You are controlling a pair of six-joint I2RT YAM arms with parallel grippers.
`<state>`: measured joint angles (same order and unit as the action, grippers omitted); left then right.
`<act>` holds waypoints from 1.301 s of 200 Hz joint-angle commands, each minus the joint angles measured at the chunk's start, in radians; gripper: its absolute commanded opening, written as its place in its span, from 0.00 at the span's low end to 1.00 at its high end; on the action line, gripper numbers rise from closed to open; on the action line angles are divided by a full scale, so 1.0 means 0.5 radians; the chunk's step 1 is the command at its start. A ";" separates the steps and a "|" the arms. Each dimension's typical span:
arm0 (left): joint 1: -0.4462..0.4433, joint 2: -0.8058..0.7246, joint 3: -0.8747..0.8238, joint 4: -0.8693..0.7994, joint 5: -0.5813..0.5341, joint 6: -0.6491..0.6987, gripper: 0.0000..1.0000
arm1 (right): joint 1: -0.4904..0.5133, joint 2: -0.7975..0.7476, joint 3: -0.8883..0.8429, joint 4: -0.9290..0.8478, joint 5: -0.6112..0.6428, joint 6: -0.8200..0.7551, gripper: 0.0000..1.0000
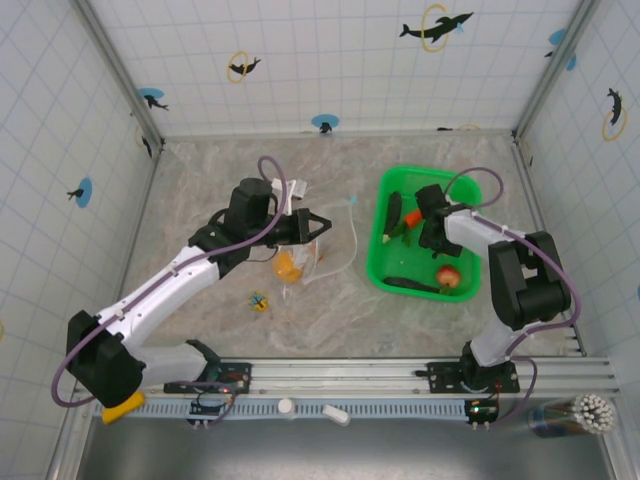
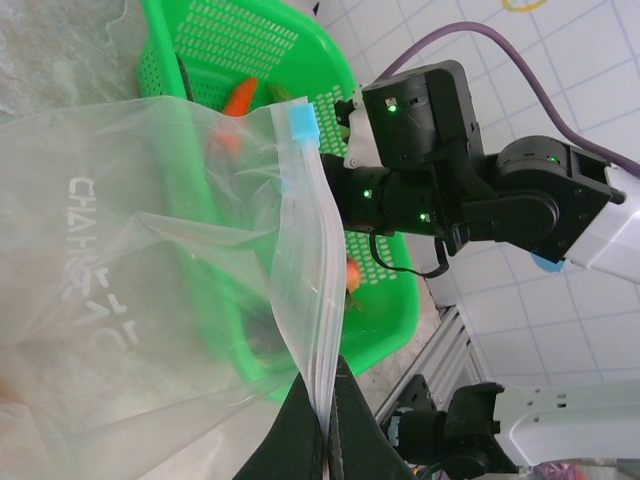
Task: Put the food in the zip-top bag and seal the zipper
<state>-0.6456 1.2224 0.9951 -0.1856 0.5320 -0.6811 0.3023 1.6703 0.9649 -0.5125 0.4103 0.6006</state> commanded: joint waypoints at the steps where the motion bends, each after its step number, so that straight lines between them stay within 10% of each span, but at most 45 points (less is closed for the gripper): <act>1: -0.007 -0.056 -0.011 0.048 0.002 -0.009 0.00 | 0.018 -0.073 0.002 0.003 0.027 -0.028 0.55; 70: -0.006 -0.052 0.095 -0.028 -0.013 0.009 0.00 | 0.127 -0.531 0.112 -0.106 0.034 -0.204 0.55; 158: -0.006 -0.081 0.123 0.000 -0.016 -0.018 0.00 | 0.463 -1.345 0.080 0.712 -1.300 -0.185 0.55; 215: -0.007 -0.095 0.106 0.086 -0.126 -0.149 0.00 | 1.005 -1.231 -0.009 0.954 -1.142 -0.106 0.55; 260: -0.006 -0.125 0.119 0.182 -0.108 -0.241 0.00 | 1.070 -1.214 -0.182 1.058 -1.025 -0.022 0.55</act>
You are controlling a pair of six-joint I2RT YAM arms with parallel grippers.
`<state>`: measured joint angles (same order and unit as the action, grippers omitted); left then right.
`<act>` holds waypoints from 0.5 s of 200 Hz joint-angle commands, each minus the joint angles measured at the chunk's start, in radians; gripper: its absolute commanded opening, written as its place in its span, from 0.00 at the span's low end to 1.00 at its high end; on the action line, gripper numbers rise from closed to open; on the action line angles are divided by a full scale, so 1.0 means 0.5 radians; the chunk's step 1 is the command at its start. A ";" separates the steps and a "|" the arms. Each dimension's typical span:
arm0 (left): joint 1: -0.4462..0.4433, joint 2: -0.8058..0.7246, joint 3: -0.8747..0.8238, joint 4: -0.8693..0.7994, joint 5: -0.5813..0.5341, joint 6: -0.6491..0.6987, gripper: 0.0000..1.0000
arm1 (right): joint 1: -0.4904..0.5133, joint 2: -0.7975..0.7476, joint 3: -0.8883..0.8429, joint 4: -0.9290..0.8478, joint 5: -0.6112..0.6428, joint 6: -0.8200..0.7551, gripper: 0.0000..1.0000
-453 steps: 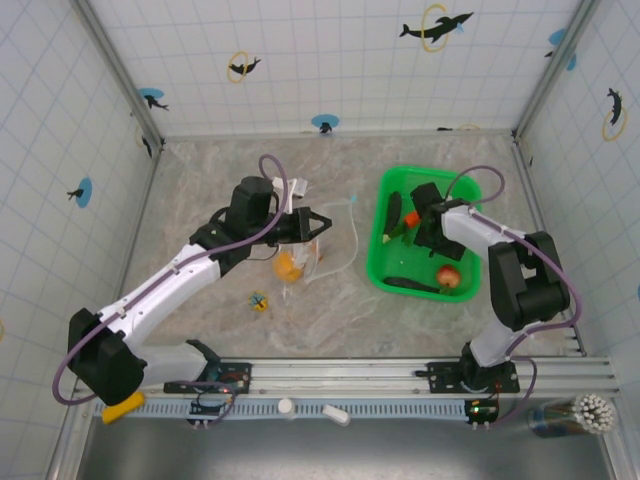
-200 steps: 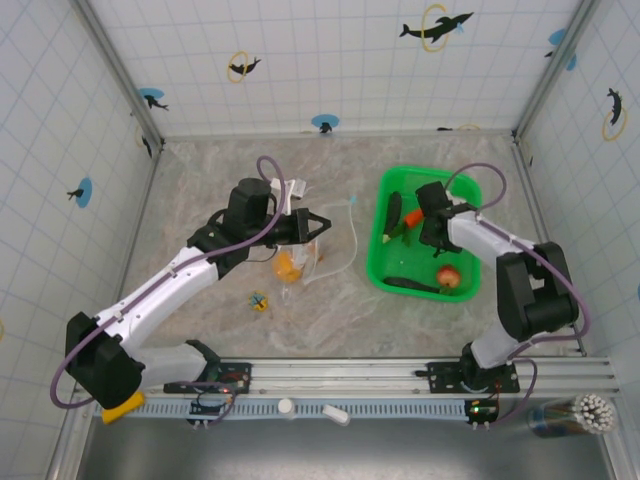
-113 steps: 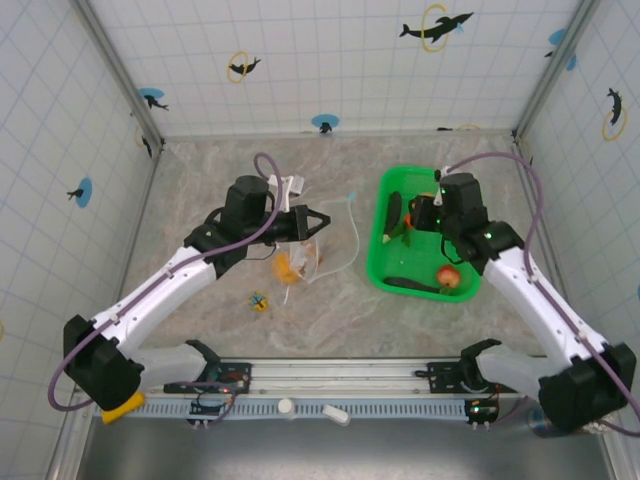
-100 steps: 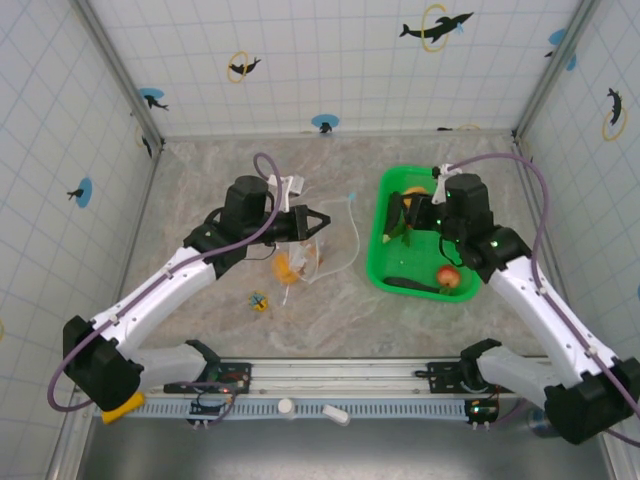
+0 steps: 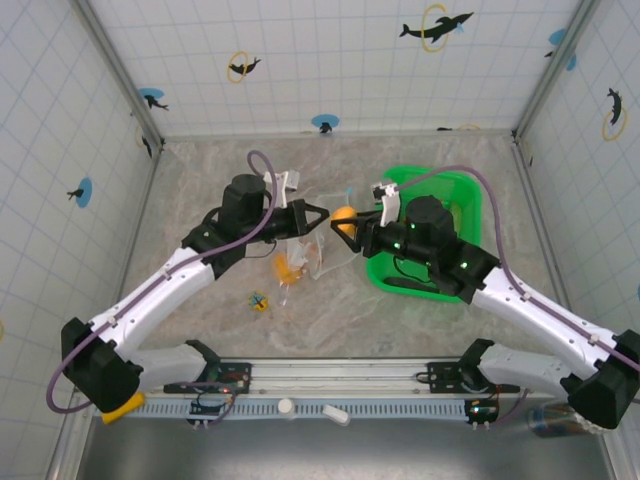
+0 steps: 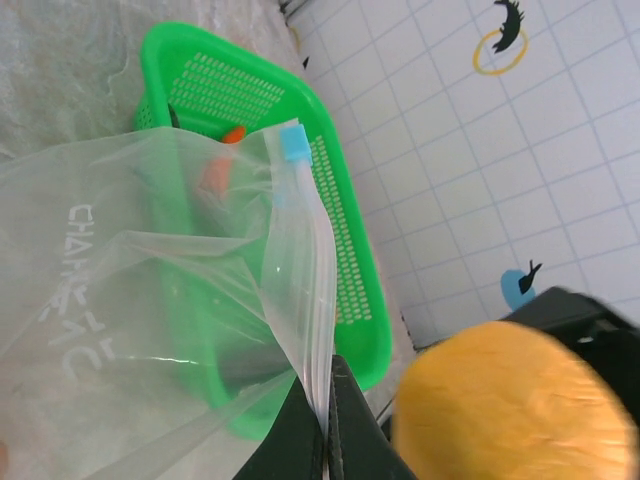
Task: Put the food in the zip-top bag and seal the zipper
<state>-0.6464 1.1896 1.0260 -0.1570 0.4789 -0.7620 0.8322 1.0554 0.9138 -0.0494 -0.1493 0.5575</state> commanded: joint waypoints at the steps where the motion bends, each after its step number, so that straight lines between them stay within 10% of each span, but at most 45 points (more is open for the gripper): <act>1: -0.005 -0.060 0.058 0.126 0.000 -0.080 0.00 | 0.011 0.020 -0.079 0.128 0.097 0.068 0.55; 100: -0.006 -0.001 0.108 0.167 0.134 -0.090 0.00 | 0.030 0.408 0.440 -0.606 0.429 -0.085 0.85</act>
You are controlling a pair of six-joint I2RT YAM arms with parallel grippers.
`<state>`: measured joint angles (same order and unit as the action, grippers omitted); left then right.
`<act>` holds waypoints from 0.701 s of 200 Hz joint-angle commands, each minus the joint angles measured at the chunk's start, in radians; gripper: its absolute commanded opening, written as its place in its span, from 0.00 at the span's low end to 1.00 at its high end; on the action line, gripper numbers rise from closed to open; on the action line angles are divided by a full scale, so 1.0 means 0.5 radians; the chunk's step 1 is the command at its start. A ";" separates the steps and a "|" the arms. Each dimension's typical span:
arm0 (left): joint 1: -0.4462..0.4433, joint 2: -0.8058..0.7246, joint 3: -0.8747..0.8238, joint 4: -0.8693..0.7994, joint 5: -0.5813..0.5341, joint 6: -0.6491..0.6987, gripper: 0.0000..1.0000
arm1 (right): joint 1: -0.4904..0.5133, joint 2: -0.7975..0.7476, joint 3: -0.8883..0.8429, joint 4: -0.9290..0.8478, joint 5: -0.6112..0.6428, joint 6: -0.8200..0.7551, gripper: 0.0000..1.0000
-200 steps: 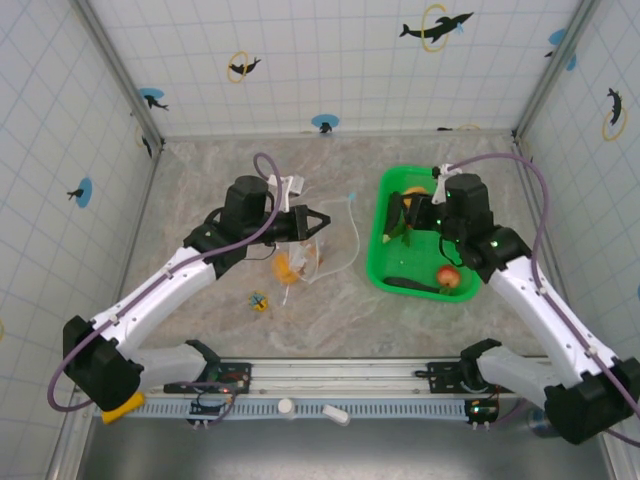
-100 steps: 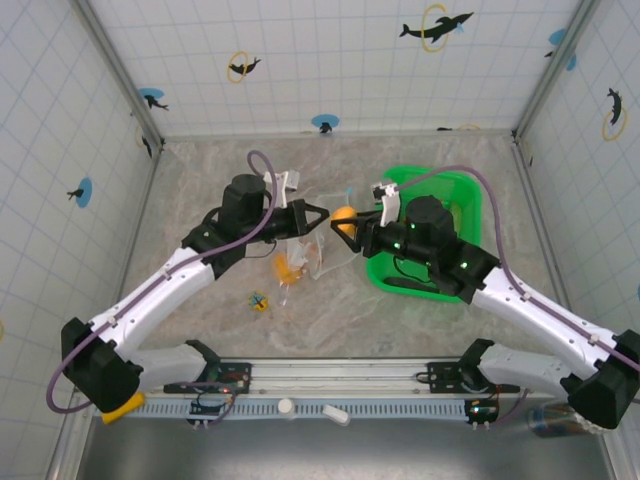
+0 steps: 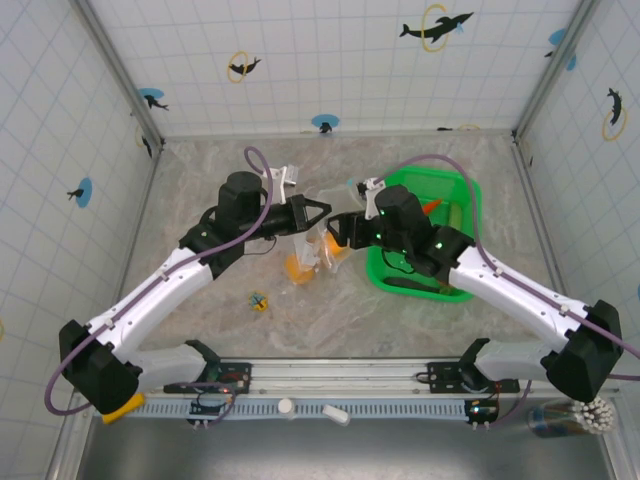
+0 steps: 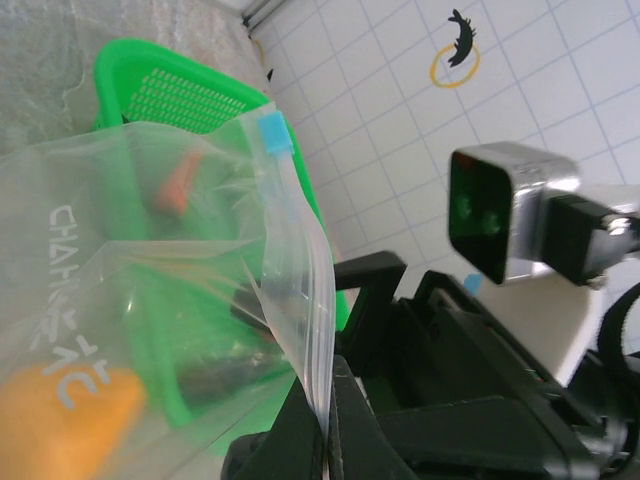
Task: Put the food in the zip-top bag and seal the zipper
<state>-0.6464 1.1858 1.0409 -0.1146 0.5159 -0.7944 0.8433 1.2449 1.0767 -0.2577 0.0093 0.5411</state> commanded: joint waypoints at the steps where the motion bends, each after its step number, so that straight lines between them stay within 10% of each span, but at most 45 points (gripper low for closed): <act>1: -0.005 0.008 0.080 0.082 0.060 -0.025 0.00 | 0.008 0.029 0.114 -0.192 0.111 -0.053 0.85; 140: -0.005 0.039 0.051 -0.036 -0.052 0.070 0.00 | -0.017 -0.207 0.328 -0.182 -0.178 -0.313 0.82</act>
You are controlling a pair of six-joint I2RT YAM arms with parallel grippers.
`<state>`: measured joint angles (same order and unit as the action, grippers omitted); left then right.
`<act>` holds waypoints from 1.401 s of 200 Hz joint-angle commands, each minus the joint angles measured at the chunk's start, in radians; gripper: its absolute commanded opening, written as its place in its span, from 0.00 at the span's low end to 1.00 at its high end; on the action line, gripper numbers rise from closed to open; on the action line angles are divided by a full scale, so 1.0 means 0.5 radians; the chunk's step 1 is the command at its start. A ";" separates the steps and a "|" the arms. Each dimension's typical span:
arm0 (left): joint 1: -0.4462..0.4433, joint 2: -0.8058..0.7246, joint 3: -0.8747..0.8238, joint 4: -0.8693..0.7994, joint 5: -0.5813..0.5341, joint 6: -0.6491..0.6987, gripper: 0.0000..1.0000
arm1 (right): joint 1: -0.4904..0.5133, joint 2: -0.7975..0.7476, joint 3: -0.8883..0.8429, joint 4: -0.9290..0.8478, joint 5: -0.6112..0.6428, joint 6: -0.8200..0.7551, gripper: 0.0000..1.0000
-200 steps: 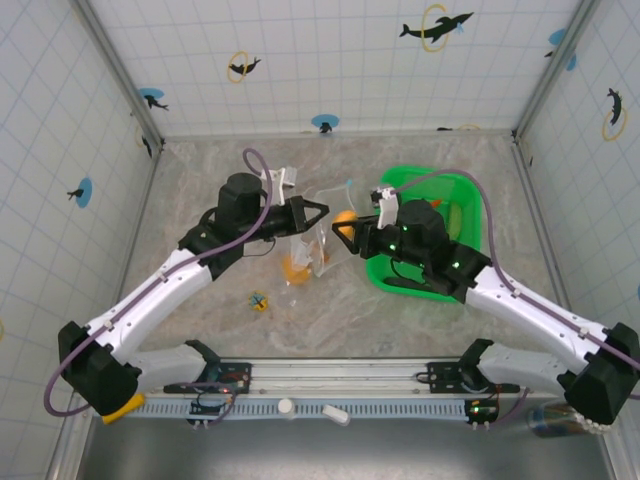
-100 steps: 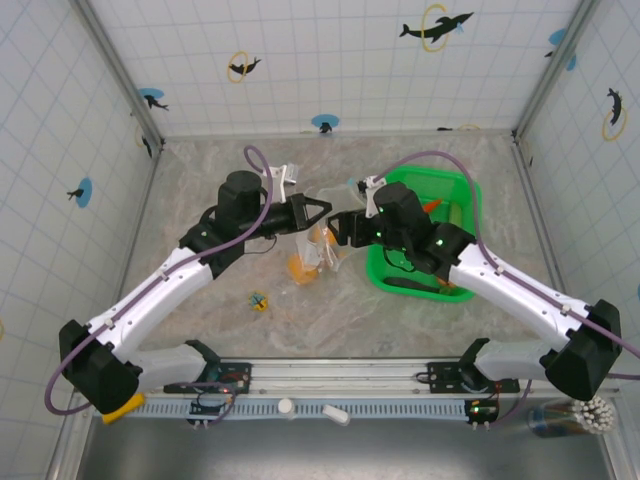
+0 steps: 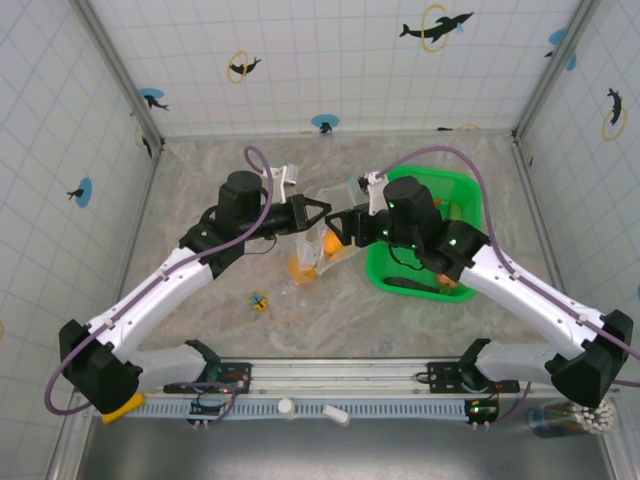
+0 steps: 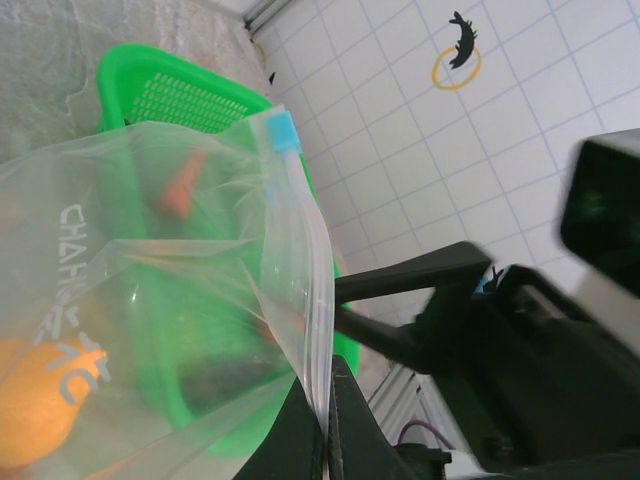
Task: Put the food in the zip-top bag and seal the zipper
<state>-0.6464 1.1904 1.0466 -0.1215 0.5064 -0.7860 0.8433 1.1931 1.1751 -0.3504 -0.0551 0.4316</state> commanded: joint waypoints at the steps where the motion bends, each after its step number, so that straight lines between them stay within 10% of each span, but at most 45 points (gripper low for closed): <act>1: -0.005 0.030 0.041 -0.025 -0.033 0.053 0.00 | -0.019 -0.107 0.132 0.001 -0.048 -0.095 0.82; 71: -0.005 0.049 0.100 -0.143 -0.079 0.156 0.00 | -0.267 -0.298 0.102 -0.371 0.055 -0.107 0.79; 128: -0.005 0.034 0.093 -0.179 -0.086 0.233 0.00 | -0.569 -0.240 -0.157 -1.096 0.899 0.216 0.80; 280: -0.005 -0.043 -0.073 -0.104 -0.047 0.253 0.00 | -0.956 0.275 -0.782 -0.830 0.651 0.392 0.77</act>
<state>-0.6464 1.1866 1.0229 -0.1936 0.4709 -0.6800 0.3775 1.3067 0.8089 -0.7971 0.2787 0.6205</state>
